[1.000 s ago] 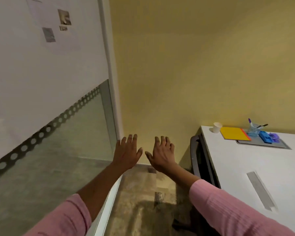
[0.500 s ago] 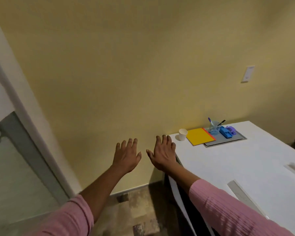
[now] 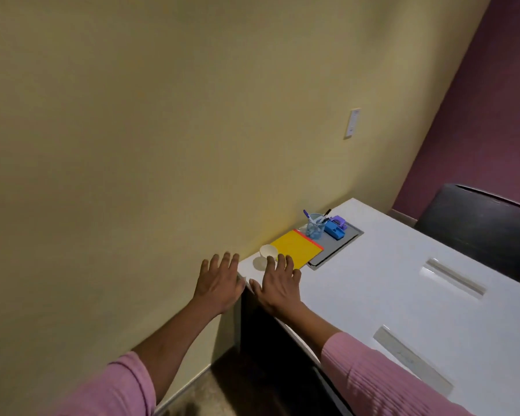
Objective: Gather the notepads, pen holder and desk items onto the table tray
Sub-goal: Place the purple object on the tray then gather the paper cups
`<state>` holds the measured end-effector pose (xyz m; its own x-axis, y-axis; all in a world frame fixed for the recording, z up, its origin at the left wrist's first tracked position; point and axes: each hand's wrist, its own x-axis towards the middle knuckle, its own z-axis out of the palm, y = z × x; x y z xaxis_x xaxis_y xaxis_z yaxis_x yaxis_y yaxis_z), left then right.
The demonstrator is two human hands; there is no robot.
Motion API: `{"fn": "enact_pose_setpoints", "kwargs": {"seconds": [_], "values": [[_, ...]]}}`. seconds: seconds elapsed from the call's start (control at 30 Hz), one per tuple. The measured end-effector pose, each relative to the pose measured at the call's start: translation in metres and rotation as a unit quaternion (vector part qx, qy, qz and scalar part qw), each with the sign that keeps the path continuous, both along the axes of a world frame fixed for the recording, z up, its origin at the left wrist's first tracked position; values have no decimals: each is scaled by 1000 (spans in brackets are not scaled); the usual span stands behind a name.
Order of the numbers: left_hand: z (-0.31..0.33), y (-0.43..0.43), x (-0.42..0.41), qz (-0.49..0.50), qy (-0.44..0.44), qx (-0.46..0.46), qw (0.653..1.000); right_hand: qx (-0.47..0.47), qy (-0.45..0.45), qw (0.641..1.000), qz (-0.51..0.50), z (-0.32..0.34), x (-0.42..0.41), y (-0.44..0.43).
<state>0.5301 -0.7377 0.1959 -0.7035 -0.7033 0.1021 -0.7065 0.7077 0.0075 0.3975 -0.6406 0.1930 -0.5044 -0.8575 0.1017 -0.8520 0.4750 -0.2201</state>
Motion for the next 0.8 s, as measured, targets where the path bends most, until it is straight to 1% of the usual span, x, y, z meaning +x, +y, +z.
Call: {"fn": "enact_pose_setpoints", "kwargs": {"seconds": [0.2,0.43,0.63,0.8], "values": [[-7,-72,-49,-92,-10,13,996,17,-7,997,-81,-2,-23,-46],[-27,-117,-107,-177,-45,10,983,37,-10,988,-148,-12,-64,-73],[-55,-144,-151,-222,-81,12,972,37,-17,984,-175,-30,-110,-102],[-78,-168,-183,-216,-114,37,969,48,-22,984,-172,-52,-147,-130]]}}
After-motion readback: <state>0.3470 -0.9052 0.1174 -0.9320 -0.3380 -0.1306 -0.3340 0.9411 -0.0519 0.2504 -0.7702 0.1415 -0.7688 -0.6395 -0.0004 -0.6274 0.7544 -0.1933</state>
